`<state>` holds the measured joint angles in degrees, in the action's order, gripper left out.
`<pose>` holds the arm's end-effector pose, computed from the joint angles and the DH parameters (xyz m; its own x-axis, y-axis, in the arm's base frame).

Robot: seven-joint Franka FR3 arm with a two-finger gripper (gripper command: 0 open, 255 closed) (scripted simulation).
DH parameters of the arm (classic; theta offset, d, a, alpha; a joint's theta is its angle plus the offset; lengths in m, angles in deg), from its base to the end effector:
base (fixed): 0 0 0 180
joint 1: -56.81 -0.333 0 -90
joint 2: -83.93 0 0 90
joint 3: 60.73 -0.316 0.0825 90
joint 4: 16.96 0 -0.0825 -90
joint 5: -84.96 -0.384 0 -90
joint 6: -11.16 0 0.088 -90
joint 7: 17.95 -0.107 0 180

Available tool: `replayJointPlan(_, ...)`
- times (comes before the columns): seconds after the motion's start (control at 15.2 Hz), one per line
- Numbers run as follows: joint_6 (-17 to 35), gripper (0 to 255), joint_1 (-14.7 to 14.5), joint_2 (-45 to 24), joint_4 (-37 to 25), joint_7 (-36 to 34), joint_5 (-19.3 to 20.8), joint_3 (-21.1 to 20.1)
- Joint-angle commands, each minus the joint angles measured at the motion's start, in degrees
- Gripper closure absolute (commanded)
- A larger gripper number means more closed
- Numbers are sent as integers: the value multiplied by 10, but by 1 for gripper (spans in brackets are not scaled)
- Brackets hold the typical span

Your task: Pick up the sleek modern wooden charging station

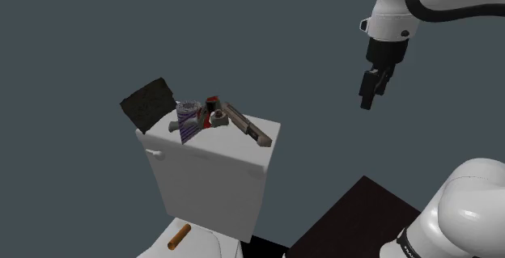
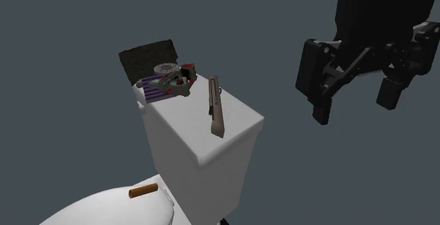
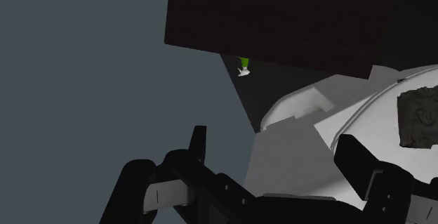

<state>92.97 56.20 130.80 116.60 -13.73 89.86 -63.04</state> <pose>0.2829 0.0086 0.6002 0.9910 0.0964 -0.0928 0.1063 -0.9885 0.1080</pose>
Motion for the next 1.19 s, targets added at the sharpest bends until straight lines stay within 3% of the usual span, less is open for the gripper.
replayJointPlan(0.0, 0, 0, 0, 0, 0, 0, 0, 0)
replayJointPlan(0.53, 126, 0, -5, -135, -18, -53, -45, -23)
replayJointPlan(1.12, 239, 0, -11, -310, -94, -101, -79, -44)
